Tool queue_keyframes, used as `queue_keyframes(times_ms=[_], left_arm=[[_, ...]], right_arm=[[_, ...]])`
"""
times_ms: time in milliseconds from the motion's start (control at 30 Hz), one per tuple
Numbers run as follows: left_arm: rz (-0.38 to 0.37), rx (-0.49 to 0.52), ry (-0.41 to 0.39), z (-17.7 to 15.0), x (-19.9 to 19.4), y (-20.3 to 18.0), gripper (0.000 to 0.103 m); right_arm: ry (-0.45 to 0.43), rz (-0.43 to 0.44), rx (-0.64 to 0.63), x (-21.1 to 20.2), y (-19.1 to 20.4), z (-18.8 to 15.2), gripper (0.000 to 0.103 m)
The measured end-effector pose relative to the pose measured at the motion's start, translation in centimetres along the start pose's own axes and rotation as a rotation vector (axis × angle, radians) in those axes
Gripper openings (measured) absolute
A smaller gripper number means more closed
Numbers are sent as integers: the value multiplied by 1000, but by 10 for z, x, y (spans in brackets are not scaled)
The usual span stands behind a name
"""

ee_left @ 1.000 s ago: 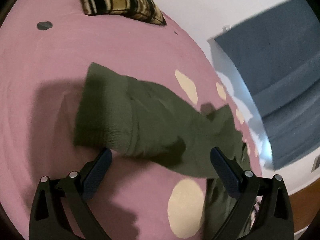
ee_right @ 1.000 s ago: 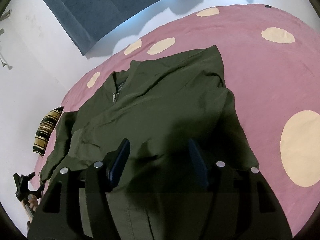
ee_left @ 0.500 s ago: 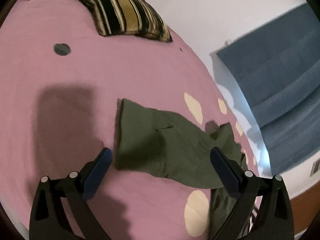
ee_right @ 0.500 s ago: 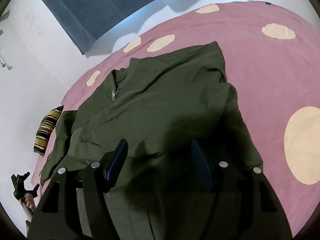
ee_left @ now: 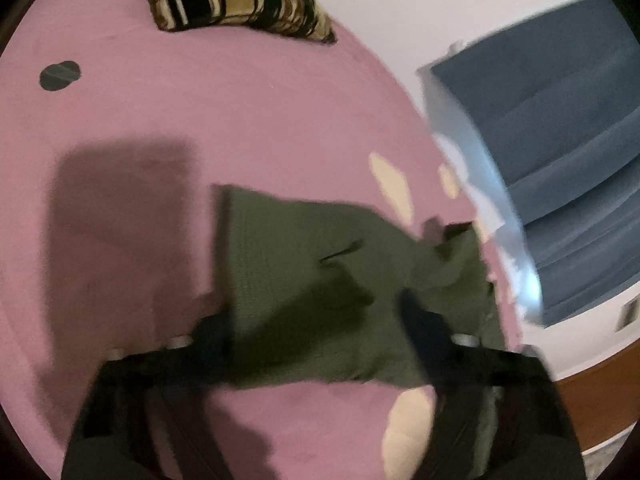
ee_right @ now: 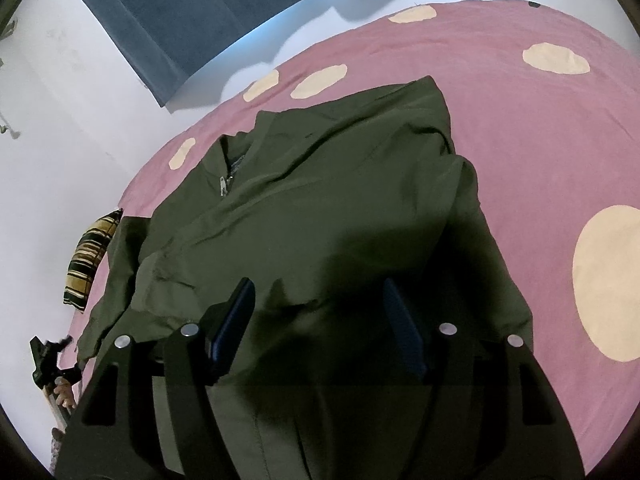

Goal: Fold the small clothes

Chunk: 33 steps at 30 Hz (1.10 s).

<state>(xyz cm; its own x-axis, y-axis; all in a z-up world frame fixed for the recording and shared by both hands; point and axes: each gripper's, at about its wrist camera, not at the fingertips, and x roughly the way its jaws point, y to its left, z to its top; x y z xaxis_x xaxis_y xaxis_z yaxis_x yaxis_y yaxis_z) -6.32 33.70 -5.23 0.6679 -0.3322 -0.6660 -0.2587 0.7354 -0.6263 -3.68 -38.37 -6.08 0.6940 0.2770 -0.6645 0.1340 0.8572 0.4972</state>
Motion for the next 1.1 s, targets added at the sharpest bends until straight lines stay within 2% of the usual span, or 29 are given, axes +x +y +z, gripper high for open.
queue_keyframes(times_ms=[33,100,133,233,400,533,633,700,900,967,1100], left_arm=[[41,13,6,-2,0,-1,48],[92,39,7,-4,-1,-4,33],[127,53,10,-4,-2,-6,22],[124,70,1,-2,-12,-16,12],[109,174,-42,-6,-31,-66,10],[15,298,-60,-10,-36,-141,10],[-66,391,-38,-19,-29,-203,10],[-139,461,-2,-29,-18,-249,10],[-282,625,112,-74,32,-359,10],[-312,671,167,-98,60,-397,10],[-327,736,268,-146,115,-445,10]], right_arm=[[1,0,3,0,-1,0,66],[4,-2,11,2,-3,-1,66],[4,-2,15,2,-3,-1,66],[0,3,33,2,-6,-1,66],[-19,0,49,-1,-8,-1,66],[-27,1,51,-2,-8,0,66],[-40,6,51,-6,-6,1,66],[-47,10,51,-8,-5,2,66],[-54,26,49,-12,-3,5,66],[-54,31,51,-12,-3,6,66],[-51,40,62,-13,-5,6,66]])
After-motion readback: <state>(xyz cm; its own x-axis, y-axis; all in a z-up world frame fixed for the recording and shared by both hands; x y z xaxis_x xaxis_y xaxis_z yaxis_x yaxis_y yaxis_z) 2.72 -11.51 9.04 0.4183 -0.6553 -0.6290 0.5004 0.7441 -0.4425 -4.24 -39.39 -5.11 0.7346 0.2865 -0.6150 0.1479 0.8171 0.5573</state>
